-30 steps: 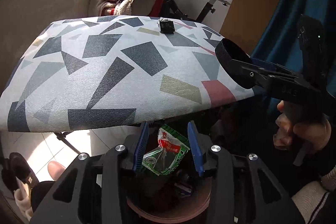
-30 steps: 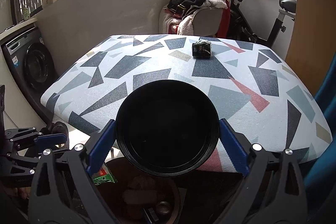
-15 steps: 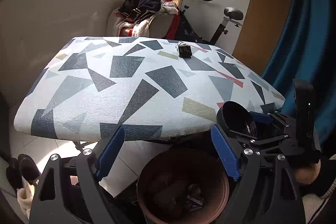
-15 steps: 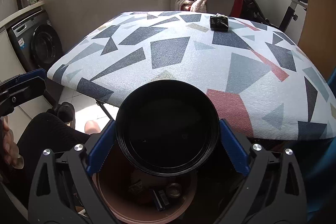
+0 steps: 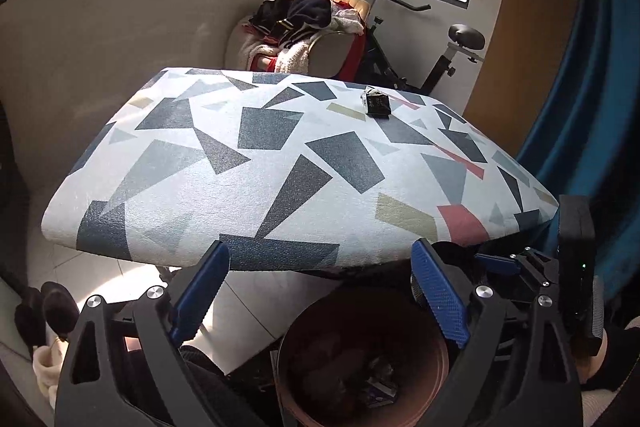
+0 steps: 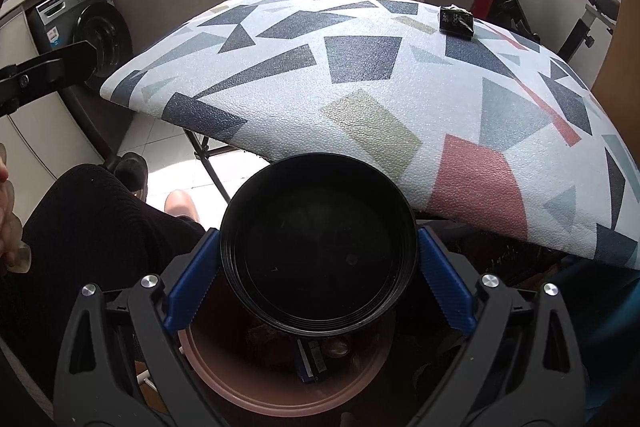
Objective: Collect trash
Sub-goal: 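Carry the green wrapper and black lid down and release both into the bin, then grasp the black wrapped bundle with the left gripper, leaving the cloth behind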
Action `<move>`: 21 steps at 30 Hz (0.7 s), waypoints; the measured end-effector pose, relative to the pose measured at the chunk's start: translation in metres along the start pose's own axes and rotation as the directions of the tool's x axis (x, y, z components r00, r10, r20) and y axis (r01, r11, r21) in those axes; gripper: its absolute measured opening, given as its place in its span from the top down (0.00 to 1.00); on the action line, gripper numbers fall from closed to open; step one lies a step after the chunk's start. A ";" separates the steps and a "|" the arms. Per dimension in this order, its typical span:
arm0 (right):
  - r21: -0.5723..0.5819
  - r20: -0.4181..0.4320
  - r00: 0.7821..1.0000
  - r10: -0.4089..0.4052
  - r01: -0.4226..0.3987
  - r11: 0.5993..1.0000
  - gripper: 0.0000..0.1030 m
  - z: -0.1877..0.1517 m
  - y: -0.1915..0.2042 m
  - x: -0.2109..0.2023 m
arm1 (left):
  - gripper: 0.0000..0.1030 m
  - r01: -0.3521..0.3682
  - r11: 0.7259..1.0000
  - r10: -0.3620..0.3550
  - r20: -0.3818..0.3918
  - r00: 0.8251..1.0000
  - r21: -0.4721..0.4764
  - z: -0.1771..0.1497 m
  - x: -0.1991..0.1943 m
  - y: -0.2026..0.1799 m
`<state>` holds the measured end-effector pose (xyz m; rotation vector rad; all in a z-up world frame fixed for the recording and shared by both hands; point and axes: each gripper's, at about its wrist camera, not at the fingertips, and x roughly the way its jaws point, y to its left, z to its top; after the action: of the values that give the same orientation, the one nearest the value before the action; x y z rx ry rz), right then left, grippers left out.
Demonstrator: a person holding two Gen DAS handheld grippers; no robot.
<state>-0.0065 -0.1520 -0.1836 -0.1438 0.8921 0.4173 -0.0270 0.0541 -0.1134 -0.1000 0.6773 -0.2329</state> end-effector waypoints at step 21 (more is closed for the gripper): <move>0.024 -0.028 1.000 -0.008 0.009 1.000 0.06 -0.001 -0.007 0.005 | 0.12 -0.005 1.000 0.004 -0.024 1.000 -0.025 -0.005 0.008 0.006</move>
<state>-0.0014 -0.1574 -0.1882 -0.1316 0.9229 0.3971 -0.0230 0.0573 -0.1232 -0.1200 0.7043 -0.2218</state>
